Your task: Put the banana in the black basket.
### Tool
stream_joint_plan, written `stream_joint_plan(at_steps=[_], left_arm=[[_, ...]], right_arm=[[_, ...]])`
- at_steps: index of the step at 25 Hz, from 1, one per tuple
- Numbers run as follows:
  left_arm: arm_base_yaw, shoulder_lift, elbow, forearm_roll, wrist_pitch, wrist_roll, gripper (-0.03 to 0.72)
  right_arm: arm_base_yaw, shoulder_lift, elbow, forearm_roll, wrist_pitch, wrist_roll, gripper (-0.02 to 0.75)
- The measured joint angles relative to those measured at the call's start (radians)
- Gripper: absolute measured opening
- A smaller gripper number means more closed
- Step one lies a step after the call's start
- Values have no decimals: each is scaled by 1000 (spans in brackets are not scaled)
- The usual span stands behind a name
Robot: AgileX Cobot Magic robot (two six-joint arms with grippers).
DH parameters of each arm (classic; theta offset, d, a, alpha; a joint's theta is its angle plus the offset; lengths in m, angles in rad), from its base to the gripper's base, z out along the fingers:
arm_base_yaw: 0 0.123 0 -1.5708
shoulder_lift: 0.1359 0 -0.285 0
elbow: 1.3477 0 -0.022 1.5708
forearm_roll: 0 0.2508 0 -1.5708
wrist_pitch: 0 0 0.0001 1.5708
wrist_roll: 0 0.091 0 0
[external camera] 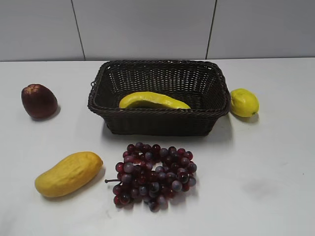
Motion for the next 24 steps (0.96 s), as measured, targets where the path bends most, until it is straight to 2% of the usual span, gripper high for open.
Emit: stream_joint_plan(at_steps=[15, 24], left_arm=[[0, -527, 182, 15, 16, 0, 562], [0, -577, 244, 19, -32, -3, 562]], right_arm=[[0, 0, 0, 0, 0, 0, 520], [0, 0, 0, 0, 0, 0, 520]])
